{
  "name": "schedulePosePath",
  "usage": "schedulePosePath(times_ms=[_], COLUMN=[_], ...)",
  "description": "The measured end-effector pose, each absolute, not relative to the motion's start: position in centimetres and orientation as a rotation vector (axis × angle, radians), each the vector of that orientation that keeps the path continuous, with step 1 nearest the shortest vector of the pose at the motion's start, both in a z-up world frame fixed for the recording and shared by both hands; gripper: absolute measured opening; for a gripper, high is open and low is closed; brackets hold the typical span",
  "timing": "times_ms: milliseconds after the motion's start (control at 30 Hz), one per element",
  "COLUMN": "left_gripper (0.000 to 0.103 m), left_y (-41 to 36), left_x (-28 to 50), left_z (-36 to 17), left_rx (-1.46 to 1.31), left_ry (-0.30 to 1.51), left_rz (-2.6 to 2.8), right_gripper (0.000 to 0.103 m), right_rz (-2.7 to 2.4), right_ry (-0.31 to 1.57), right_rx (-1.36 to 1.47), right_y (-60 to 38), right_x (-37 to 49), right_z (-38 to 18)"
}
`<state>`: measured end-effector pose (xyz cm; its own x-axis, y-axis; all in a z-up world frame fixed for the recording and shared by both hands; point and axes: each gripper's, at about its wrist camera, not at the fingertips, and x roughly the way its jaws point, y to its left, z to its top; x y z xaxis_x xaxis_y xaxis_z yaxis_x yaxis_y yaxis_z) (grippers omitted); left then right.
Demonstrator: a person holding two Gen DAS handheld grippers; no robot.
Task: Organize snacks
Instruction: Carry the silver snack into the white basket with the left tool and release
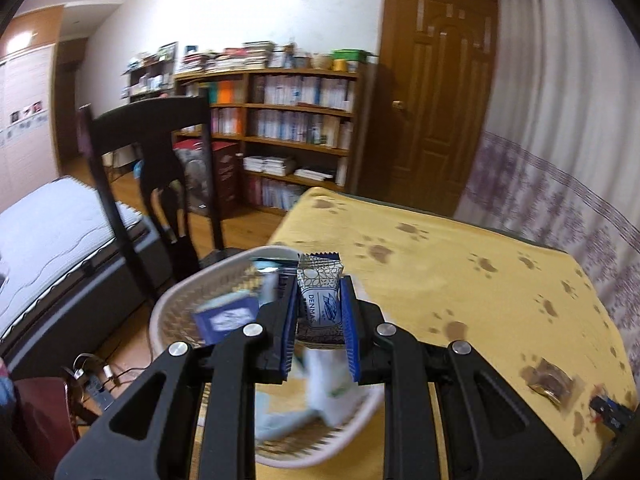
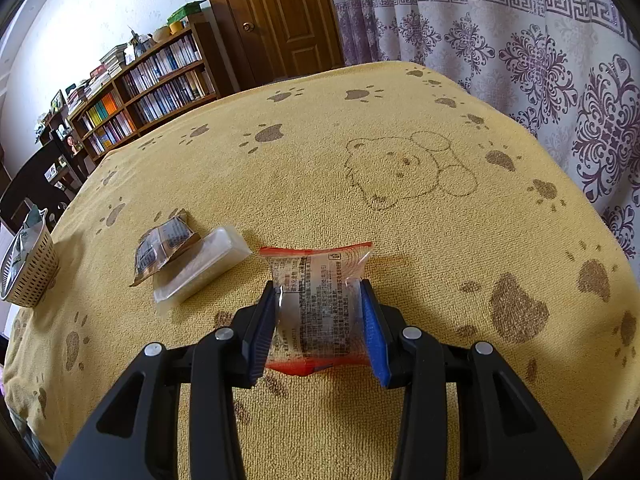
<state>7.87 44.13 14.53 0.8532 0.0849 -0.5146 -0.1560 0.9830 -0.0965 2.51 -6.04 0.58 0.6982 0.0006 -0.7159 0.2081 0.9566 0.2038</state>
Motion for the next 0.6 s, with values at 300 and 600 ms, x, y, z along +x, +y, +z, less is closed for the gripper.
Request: schedulePosePath(times_ms=[300,600], left_gripper=[0.048,0.074], left_y=[48.1,49.8], left_x=[8.5,7.5], left_z=[13.4,14.5], left_rx=[-0.206,-0.248], left_ry=[0.555,0.501], left_rz=[0.225,0.267], right_gripper=[0.041,0.041], right_rz=[-0.117,-0.115], right_ry=[0.791,0.788], right_rx=[0.281,0.284], right_y=[-6.1,-6.1], right_x=[2.5,2.4], right_z=[0.6,0.6])
